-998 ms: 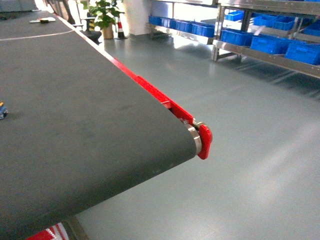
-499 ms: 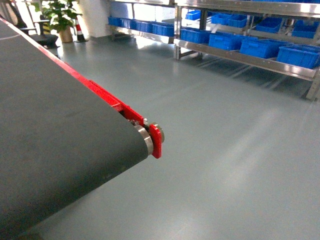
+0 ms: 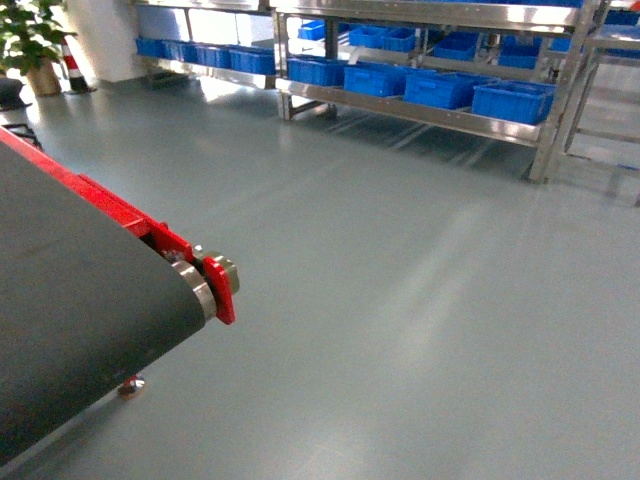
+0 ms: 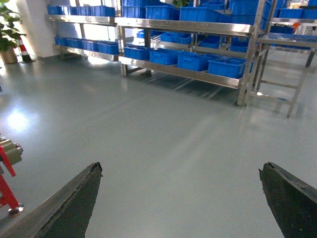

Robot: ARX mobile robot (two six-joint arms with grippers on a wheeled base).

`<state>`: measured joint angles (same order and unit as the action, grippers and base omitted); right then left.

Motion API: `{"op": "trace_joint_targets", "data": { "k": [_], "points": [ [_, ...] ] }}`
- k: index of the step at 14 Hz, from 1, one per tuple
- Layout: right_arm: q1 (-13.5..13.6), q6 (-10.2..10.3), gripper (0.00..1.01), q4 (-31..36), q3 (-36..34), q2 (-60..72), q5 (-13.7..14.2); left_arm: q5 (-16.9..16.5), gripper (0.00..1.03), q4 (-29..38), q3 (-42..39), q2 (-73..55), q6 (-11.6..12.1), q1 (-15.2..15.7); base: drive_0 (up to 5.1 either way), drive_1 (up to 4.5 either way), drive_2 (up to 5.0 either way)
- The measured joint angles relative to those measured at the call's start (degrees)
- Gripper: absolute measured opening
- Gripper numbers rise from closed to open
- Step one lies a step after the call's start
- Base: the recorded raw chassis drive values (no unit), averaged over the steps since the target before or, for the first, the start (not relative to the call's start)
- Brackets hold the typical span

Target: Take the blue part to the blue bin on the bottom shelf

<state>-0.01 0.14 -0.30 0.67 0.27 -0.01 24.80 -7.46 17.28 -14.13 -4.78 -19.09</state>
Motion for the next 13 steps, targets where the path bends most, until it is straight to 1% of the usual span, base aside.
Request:
{"op": "trace_joint_targets", "data": {
  "k": [13],
  "points": [
    [0.0, 0.0, 0.98, 0.0, 0.0, 0.0, 0.0, 0.0, 0.43, 0.0, 0.0, 0.0, 0.0, 0.0, -1.6, -1.56, -1.6]
  ]
}}
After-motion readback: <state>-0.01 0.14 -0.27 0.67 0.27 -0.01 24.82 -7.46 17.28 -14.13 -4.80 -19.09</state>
